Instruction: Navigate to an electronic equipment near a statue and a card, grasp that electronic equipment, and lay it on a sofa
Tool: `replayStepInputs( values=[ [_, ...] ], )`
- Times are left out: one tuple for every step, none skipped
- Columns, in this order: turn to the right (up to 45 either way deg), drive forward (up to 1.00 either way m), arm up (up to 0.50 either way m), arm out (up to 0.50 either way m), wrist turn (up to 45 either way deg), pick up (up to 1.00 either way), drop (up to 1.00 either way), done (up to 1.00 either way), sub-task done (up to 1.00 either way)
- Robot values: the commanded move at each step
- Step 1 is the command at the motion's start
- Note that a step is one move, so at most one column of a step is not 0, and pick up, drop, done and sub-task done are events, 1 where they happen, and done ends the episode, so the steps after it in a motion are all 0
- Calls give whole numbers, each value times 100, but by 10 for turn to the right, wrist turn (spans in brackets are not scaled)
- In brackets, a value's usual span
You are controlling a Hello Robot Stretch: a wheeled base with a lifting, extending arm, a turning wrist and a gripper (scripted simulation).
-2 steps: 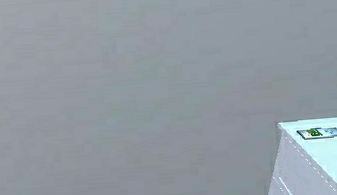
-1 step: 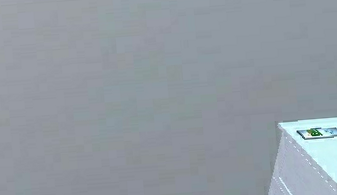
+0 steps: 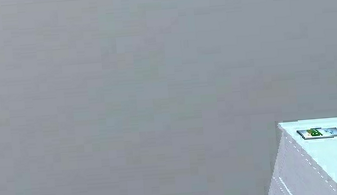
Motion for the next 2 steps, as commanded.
replayStepInputs(
  values=[
    [0,0,0,0,0,100,0,0,0],
    [0,0,10,0,0,0,0,0,0]
  ],
)
